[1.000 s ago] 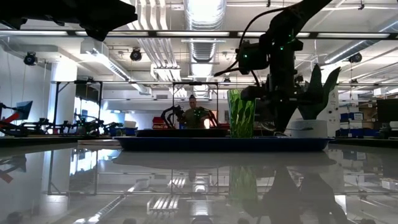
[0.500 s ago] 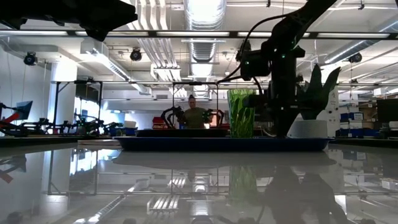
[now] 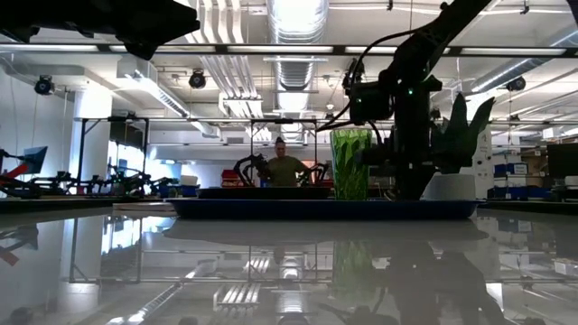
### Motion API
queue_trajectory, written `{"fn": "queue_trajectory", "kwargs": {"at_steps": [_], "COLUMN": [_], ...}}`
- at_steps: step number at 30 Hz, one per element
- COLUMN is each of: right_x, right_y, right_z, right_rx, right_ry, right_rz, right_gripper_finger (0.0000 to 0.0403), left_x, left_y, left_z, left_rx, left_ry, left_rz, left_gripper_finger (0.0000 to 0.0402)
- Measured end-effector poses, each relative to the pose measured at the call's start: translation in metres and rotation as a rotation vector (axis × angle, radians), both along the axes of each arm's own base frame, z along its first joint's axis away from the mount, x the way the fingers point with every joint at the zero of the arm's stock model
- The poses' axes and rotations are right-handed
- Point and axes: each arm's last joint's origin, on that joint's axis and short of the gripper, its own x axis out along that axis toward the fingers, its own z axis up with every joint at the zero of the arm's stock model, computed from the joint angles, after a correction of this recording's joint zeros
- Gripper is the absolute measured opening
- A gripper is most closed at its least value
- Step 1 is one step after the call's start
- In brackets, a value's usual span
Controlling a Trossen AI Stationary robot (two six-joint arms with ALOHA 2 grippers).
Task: Pick and place plate/cup/fork/spoon on tray
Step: Put the blue spoon on the blue tray to the right of the orange fork
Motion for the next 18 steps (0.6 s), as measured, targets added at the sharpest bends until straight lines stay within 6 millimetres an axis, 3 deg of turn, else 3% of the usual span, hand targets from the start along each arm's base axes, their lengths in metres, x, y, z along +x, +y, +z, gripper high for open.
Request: {"fn": "queue_trajectory", "kwargs": {"at_steps": [18], "right_x": [0.0006], "right_y": [-0.0008], "right_z": [-0.0008], "right_rx": [-0.016], "right_ry": [0.004], "right_rz": [-0.002], "right_gripper_finger": [0.0013], "left_x": [0.0001], "left_y": [0.0000], "left_z": [-0.0005], "left_rx": [0.000], "left_ry": [0.002], "left_rz": [0.000], "left_gripper_finger": [0.0125]}}
